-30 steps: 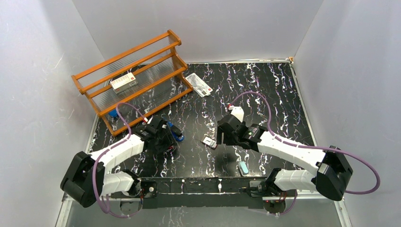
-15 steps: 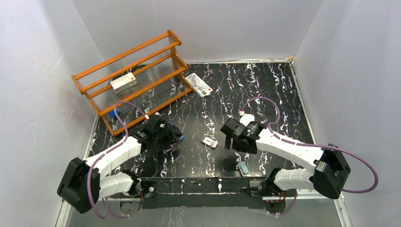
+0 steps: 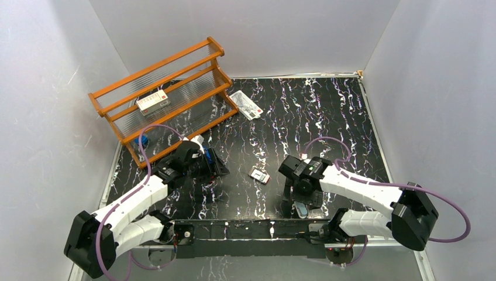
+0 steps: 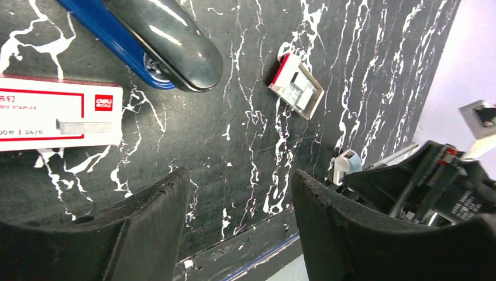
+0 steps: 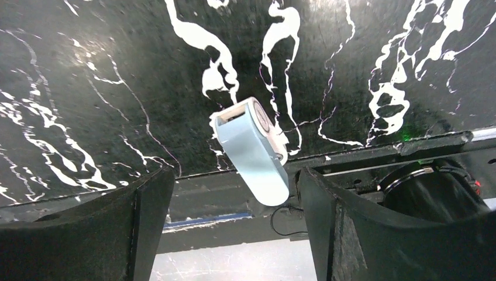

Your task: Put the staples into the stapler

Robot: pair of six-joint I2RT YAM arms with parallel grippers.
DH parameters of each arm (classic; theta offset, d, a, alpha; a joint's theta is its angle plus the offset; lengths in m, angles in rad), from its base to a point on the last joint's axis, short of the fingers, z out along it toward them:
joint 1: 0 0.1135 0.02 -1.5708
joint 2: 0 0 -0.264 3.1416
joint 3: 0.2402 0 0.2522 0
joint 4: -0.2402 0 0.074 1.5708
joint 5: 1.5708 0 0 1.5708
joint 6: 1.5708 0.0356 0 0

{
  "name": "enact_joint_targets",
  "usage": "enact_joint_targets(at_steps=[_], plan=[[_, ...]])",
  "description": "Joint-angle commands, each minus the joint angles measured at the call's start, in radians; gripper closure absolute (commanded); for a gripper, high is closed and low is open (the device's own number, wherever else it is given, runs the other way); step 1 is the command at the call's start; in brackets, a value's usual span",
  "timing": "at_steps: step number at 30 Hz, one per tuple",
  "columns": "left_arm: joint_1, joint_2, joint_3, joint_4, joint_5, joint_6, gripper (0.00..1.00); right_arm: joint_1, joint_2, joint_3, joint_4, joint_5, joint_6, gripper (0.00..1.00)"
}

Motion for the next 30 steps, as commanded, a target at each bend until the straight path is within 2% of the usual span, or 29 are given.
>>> enact_joint_targets(at_steps=[1, 4, 7, 10, 17, 22, 30], plan=[[0.006, 0.000, -0.022, 0.053, 0.052, 0.013, 0.38, -0.004, 0.030, -0.027, -0.002, -0.071, -0.010, 0.16], [0.006, 0.005, -0.030, 0.067, 0.066, 0.013, 0.38, -0.004, 0.063, -0.037, 0.033, -0.045, -0.043, 0.22], [0.006, 0.007, -0.034, 0.071, 0.072, 0.017, 0.38, -0.002, 0.069, -0.041, 0.061, 0.010, -0.095, 0.34], [0.006, 0.007, -0.037, 0.073, 0.072, 0.022, 0.38, -0.002, 0.075, -0.045, 0.065, 0.063, -0.128, 0.38], [0.006, 0.007, -0.048, 0.079, 0.074, 0.025, 0.37, -0.002, 0.112, -0.044, 0.096, 0.073, -0.176, 0.45], [0.006, -0.005, -0.060, 0.080, 0.076, 0.024, 0.37, -0.002, 0.089, -0.060, 0.126, 0.053, -0.190, 0.56], [0.005, -0.004, -0.070, 0.102, 0.102, 0.015, 0.37, -0.002, 0.067, -0.026, 0.321, -0.014, -0.134, 0.58]])
